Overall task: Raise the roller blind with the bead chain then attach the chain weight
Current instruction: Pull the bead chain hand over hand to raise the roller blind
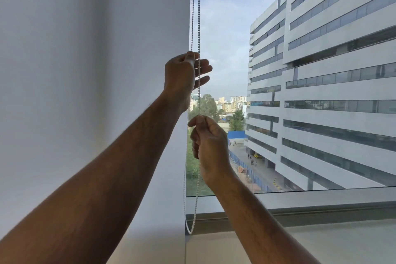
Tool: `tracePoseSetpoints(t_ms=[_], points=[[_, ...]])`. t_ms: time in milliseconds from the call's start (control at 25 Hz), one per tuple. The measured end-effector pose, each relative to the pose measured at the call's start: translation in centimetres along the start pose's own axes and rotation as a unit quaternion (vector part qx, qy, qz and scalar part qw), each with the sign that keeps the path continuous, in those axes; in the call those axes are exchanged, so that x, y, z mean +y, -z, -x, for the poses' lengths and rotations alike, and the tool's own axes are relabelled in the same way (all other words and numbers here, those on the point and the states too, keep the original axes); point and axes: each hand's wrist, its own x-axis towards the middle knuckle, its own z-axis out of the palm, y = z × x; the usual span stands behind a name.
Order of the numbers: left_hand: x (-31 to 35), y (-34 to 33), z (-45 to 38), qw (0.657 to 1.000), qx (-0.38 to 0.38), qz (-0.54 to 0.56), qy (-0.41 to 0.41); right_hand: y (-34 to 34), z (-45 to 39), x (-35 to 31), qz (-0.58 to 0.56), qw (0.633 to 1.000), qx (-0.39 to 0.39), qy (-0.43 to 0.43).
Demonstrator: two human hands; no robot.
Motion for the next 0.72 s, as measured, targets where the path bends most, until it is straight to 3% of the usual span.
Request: tracePoseSetpoints(t_ms=[200,440,600,720], points=[[0.4,-0.8,-0.9,1.000,0.006,-0.014,0.012,0.7,2.7,2.9,-0.002,1.000,-0.003,-0.019],[-2.1,-0.1,-0.1,0.998,0.042,-0.034,-0.033,1.5,3.8,5.1,0.002,0.999,-0.022,-0.036],[-2.7,0.6,1.0,0.997,0.038,-0.042,-0.061,1.8,3.7,5.9,0.002,0.998,-0.055,-0.016],[-3.8,1.2,2.4,0.994,0.025,-0.069,-0.081,2.0,2.2,5.2,0.025,0.999,-0.036,-0.027]])
